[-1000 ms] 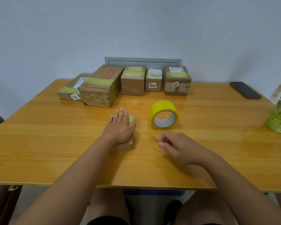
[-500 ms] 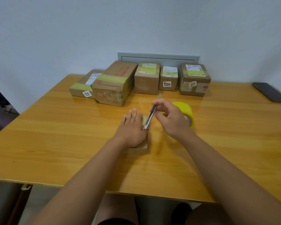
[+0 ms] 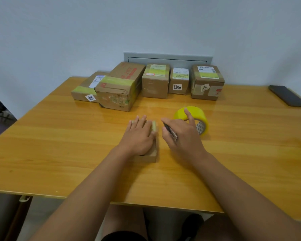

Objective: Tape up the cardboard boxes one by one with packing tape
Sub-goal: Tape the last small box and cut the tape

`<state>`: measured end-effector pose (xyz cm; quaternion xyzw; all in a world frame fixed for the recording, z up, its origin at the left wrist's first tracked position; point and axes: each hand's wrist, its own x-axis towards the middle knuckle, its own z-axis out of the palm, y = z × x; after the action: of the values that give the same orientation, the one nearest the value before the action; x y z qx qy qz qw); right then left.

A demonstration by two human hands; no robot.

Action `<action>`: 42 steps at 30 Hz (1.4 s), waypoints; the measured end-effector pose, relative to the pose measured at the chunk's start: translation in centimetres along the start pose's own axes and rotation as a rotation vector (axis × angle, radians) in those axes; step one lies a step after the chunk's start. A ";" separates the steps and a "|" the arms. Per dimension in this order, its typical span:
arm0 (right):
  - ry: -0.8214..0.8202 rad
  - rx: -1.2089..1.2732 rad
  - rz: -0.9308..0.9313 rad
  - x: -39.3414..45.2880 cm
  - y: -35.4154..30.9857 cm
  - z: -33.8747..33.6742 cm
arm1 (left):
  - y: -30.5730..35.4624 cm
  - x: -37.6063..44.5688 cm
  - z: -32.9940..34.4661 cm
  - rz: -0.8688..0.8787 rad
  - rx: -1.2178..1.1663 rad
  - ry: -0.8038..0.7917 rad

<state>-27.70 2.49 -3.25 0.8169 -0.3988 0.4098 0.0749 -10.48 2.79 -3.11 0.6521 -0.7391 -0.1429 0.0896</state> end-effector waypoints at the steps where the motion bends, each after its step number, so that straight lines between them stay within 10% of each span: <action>1: -0.008 0.006 0.019 -0.2 0.1 0.0 | 0.0 -0.1 0.0 0.004 -0.003 0.018; 42: -0.056 0.032 0.082 -1.7 0.6 0.2 | 0.3 -0.3 0.3 0.011 0.043 0.078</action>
<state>-28.60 3.01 -4.76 0.8123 -0.4272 0.3957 0.0336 -10.84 3.13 -3.25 0.6550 -0.7415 -0.1006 0.1051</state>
